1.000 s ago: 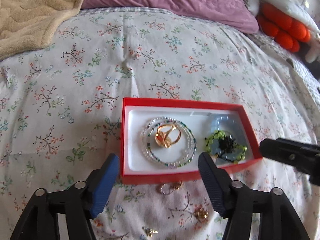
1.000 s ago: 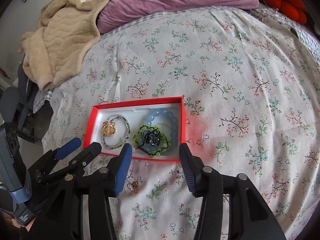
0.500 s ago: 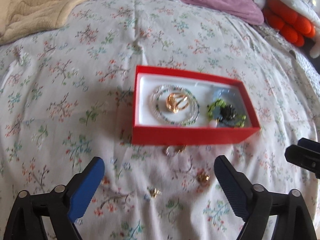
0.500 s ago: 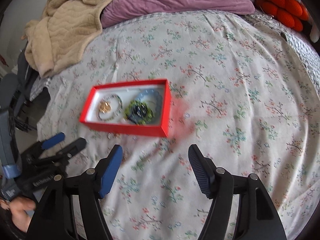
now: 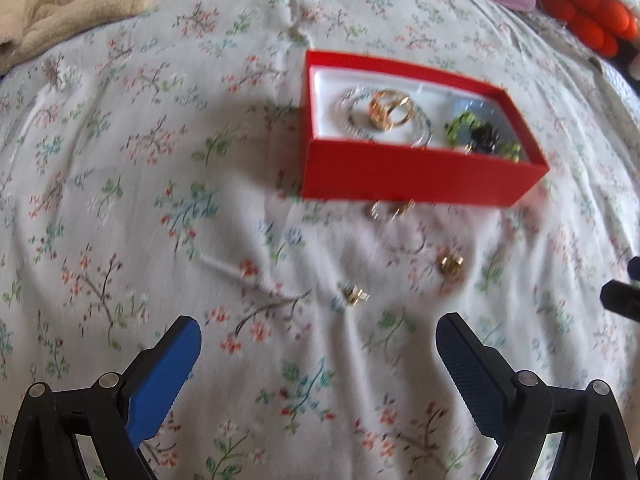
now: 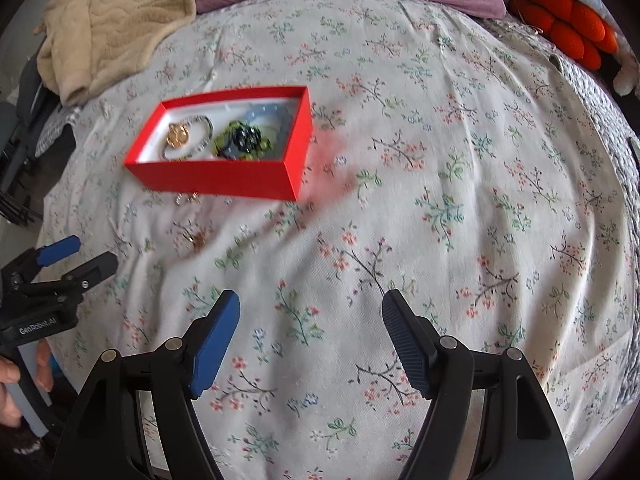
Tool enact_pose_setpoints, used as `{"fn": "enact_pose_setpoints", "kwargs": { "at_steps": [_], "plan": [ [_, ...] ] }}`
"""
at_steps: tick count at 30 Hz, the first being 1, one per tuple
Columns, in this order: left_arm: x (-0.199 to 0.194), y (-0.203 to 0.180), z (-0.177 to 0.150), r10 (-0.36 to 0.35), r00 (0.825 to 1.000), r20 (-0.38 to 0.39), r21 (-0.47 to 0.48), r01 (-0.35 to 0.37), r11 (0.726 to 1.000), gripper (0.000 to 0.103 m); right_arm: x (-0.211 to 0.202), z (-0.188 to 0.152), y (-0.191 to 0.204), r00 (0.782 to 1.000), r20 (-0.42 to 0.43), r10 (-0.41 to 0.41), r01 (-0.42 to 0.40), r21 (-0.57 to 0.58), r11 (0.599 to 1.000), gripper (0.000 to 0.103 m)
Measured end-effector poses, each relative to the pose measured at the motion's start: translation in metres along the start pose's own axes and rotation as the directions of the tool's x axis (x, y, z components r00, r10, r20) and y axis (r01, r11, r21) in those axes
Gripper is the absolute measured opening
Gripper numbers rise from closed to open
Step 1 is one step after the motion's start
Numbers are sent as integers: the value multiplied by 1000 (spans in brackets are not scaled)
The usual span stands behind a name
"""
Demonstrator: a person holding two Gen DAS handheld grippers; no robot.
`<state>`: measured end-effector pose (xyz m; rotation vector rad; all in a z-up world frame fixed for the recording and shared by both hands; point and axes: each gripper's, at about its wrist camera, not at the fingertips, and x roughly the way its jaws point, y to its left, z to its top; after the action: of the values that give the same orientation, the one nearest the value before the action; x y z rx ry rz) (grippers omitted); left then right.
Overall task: Organize jewelry
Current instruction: 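Withdraw both tools toward the small gold earrings on the sheet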
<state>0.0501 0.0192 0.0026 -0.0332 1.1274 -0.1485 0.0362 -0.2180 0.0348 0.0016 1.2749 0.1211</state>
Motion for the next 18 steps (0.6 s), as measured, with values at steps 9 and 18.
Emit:
{"fn": "enact_pose_setpoints", "kwargs": {
  "at_steps": [9,18],
  "plan": [
    [8,14,-25,-18,1000,-11,23,18,1000,97,15,-16,5,999,-40,-23,22,-19,1000,77],
    [22,24,-46,-9,1000,-27,70,10,998,97,29,-25,11,995,-71,-64,60,-65,996,77]
  ]
}}
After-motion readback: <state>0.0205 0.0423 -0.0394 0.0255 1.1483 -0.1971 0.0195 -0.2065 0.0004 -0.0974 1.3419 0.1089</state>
